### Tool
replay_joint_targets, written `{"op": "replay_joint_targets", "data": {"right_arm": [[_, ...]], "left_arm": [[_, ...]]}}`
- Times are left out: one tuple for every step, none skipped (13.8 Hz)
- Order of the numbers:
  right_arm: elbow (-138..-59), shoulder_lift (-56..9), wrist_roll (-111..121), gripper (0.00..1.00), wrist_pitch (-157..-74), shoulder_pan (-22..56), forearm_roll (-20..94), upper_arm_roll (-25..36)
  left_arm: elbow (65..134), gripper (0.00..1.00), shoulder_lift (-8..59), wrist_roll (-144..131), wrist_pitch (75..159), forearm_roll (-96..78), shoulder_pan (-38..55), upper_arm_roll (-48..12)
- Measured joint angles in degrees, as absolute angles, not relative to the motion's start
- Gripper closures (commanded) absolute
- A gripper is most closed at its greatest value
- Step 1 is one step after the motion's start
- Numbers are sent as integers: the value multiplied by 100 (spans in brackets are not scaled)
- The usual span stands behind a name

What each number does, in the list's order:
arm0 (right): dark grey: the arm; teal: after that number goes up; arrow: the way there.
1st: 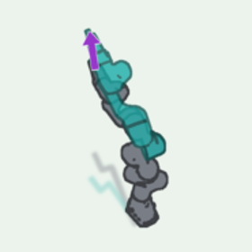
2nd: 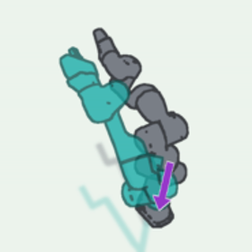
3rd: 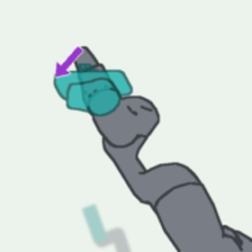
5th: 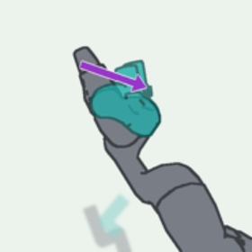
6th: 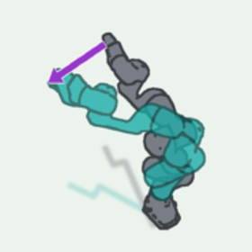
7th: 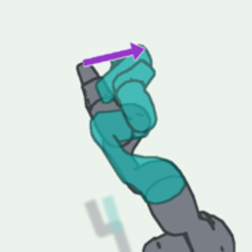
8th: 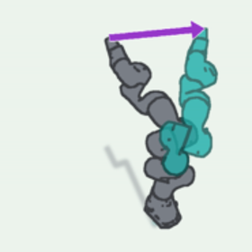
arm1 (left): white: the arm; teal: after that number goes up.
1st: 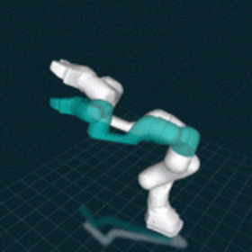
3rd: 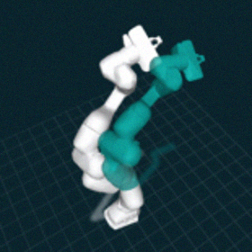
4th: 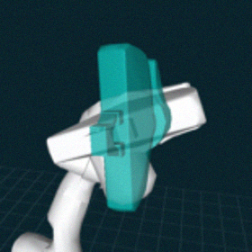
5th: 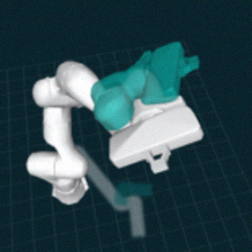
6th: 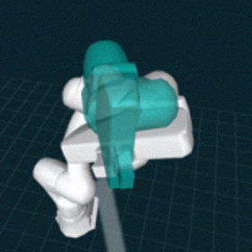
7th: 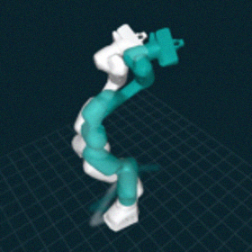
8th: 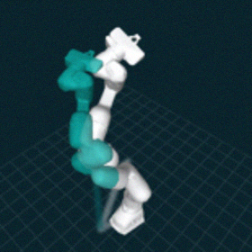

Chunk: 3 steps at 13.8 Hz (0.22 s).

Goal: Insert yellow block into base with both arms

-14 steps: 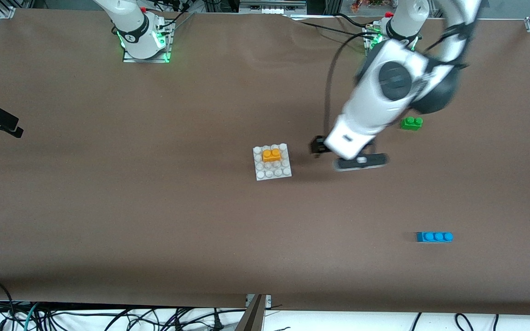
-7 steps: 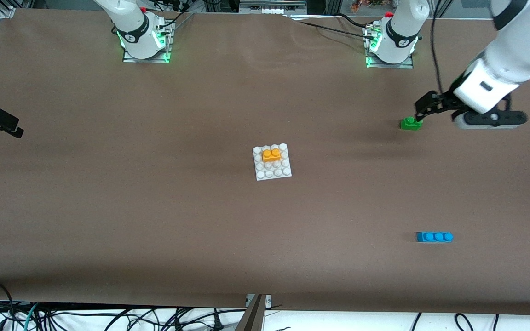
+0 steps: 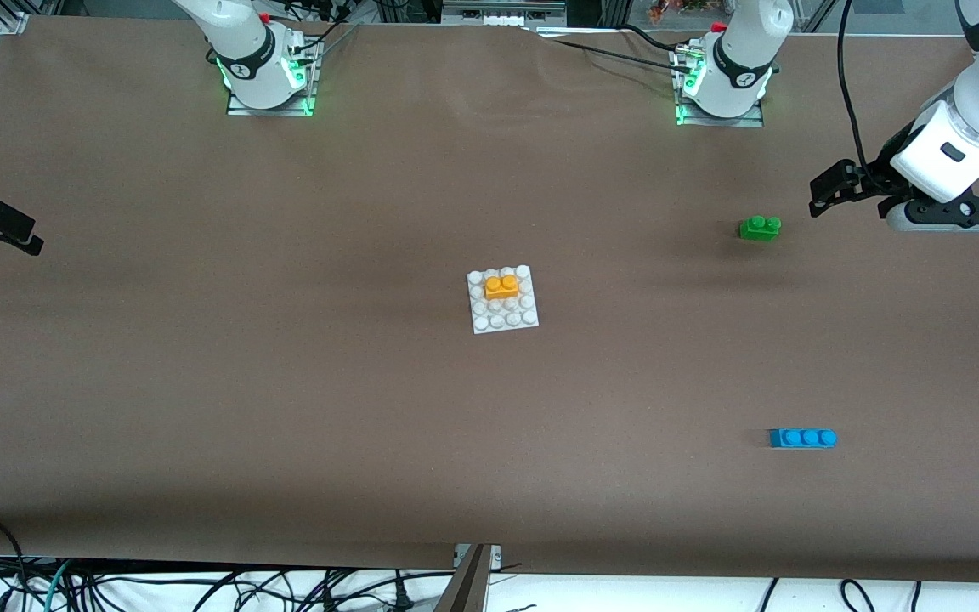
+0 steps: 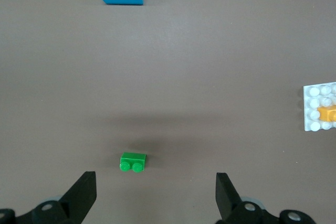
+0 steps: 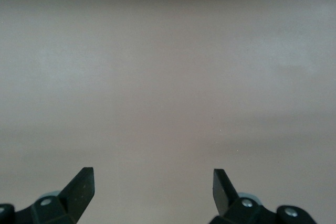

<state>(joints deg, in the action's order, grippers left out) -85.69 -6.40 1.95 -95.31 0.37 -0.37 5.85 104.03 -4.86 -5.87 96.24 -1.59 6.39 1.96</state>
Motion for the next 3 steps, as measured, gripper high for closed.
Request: {"op": "replay_joint_targets", "data": {"right_arm": [[-8569, -640, 195, 0, -9531, 37, -36, 585], [-8569, -640, 195, 0, -9531, 37, -36, 584], [-8569, -640, 195, 0, -9531, 37, -36, 584]], "left_arm": [[10403, 0, -486, -587, 9620, -159, 639, 194], [10403, 0, -486, -587, 9615, -159, 636, 196], [10403, 0, -486, -587, 9614, -157, 618, 197]]}}
